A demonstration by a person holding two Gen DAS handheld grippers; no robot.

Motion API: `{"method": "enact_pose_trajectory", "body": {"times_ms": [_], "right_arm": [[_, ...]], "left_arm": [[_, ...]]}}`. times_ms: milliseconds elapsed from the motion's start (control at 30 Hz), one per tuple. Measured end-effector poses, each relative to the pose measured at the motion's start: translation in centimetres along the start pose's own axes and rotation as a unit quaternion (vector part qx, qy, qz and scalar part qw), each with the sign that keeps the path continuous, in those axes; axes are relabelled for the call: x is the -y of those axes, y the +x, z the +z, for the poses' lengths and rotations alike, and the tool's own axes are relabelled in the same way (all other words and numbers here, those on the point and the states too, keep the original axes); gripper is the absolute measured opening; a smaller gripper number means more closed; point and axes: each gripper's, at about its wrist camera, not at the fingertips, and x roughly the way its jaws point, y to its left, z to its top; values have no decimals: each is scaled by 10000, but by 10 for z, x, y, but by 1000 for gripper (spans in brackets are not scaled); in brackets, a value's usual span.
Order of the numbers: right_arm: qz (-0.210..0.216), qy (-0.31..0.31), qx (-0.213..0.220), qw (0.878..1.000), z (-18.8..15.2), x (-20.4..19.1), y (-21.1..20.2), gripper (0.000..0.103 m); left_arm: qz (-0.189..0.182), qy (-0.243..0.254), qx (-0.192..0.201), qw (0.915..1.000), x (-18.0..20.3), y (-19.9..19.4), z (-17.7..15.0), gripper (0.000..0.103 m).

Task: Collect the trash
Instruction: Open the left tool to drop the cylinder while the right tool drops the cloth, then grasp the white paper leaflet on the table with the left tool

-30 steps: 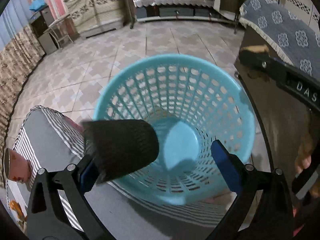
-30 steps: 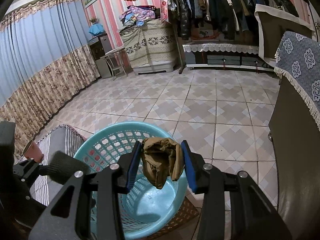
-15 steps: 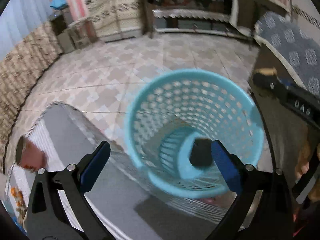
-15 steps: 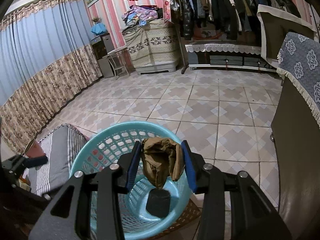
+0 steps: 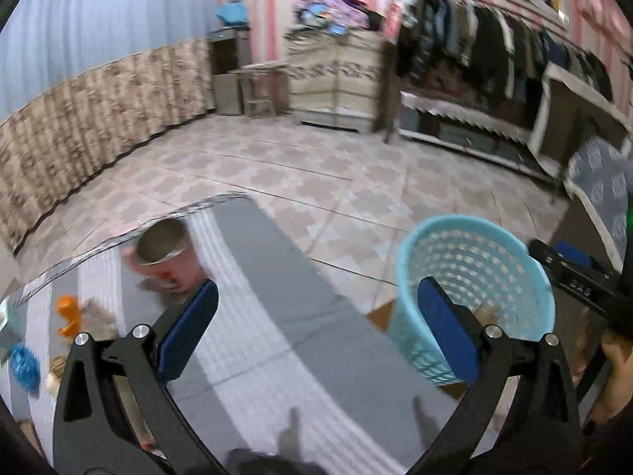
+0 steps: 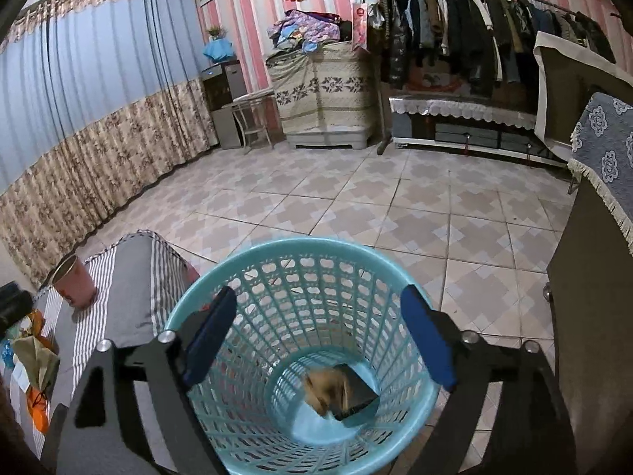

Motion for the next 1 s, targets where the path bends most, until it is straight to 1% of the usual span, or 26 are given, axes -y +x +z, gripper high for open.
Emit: {"method": "enact_pose_trajectory", "body": {"times_ms": [133,233,300,400,533,633,733,800,933,967,1000], "right_arm": [[-158,-4,68,9999,-1,0,-2,92],[-313,-59,118,9994,0,-6,-4,93],[-317,-91,162,9993,0,-12,-7,94],[-262,-186,206,9993,-3,-29,-10,94],[-217,-351,178,9990,-9,-55,-11,94],[-131,-455,174,9987,-13,-75,-14,94],[-51,-505,140,9986,-17,-92,-15,94],[34,-580,86,9983,-21,-105,-14,94],[24,-905,46,9959,-32,-129,-13,94],[8,-1000,46,9950,-34,-133,-14,94],[-18,-1107,50,9938,-37,-138,-14,94]], "left_arm": [[394,-293,204,9986,-49,-28,-8,98],[782,-433,292,9956,-86,-48,-18,98],[1035,-600,334,9923,-114,-62,-28,98],[1309,-945,293,9864,-159,-75,-45,98],[1682,-1196,117,9784,-198,-77,-66,98],[1722,-1436,-41,9745,-222,-74,-88,98],[1786,-1549,-265,9713,-234,-64,-107,97],[1696,-1618,-377,9714,-235,-58,-120,97],[1517,-1707,-629,9715,-234,-41,-136,97],[1414,-1787,-695,9712,-234,-37,-139,96],[1325,-1851,-716,9711,-234,-34,-141,92]]}}
